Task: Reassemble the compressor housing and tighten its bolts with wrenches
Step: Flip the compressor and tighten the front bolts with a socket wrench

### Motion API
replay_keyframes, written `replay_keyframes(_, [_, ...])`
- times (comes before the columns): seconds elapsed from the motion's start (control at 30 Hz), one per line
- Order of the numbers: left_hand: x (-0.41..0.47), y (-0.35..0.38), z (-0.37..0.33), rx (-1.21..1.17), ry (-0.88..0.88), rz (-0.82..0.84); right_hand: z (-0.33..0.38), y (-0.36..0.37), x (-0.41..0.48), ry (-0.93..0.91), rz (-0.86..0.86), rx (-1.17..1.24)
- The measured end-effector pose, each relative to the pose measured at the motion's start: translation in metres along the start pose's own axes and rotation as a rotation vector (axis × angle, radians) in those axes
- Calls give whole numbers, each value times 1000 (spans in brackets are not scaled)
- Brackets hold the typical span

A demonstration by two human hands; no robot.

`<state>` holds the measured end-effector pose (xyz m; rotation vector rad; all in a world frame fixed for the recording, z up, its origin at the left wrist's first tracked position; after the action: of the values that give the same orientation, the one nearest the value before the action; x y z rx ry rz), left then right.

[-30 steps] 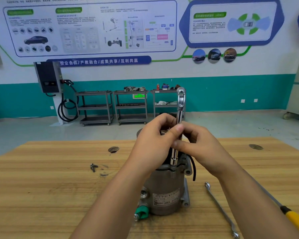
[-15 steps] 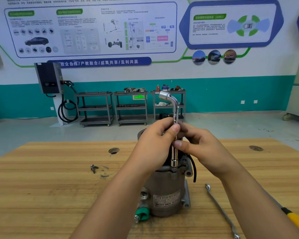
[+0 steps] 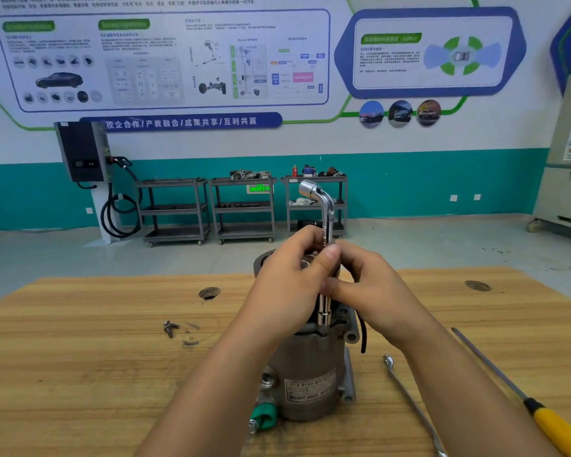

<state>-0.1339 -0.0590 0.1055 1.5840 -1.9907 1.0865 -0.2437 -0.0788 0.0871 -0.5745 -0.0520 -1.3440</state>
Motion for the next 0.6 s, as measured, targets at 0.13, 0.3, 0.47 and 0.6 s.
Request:
replay_keyframes(0.13, [1,0,-1,-42,-33,-11,0,-3,-3,-3,115,56])
replay_keyframes(0.3, [0,1,-2,-21,-63,-25,-3,-2,1,11,17,5])
replay_keyframes(0.47, [1,1,0,27,-52,-17,-1,-2,-1,-5,60,10])
replay_keyframes(0.6, [-2,0,4,-34,-79,-65,0,-5,-1,-14,104,47])
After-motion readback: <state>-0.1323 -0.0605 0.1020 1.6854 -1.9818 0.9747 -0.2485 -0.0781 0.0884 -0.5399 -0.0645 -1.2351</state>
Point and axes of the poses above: each hand's wrist, its own x-axis towards the middle knuckle, its own y-axis out of the palm, z = x × y, the point moved 5 cm from there along x, towards the middle knuckle, and after that the axes turned 15 degrees about y, right-handed, at the moved point
